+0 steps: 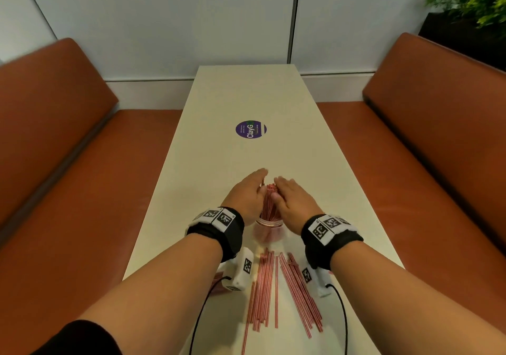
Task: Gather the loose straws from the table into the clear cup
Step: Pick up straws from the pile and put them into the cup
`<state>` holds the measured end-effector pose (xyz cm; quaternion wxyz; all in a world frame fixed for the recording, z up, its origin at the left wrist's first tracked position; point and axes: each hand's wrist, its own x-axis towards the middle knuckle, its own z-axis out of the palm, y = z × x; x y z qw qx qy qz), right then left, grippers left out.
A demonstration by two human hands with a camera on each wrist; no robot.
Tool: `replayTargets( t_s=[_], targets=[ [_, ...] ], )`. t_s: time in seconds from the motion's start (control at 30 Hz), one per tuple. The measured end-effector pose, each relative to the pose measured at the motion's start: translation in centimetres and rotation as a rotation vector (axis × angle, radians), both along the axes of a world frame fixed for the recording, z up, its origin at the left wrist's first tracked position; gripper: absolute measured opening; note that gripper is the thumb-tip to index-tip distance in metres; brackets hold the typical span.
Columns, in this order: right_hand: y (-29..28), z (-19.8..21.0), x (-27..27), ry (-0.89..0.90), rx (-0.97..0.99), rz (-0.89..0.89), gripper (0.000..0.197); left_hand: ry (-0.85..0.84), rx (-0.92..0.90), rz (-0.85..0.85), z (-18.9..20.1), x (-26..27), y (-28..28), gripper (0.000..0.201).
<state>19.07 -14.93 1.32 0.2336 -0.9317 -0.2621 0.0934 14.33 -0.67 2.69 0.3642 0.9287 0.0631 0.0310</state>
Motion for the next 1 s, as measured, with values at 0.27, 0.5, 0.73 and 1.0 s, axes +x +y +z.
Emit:
replayTargets(
  t_s=[0.27,0.5,0.73,1.0],
  targets=[
    [0.3,-0.9,0.2,-0.050,-0.060,0.065,0.057,0.025,0.127,-0.062,-1.0,-0.7,0.1,0.049],
    [-1.1,1.4,-0.3,-0.125,0.068,-0.016,0.055,-0.109,0.112,0.077,0.1,-2.9,1.0,0.047],
    [-6.3,-1.3,-5.5,-0.002,-0.240,-0.074,0.043,0.375,0.108,0.095,-1.2,-9.2,-0.5,0.021],
    [-6.2,-4.2,-10.1,0.184,-0.542,-0.157,0.089,0.645,0.372,-0.016,-2.5,-11.0,-5.2,0.055]
  ],
)
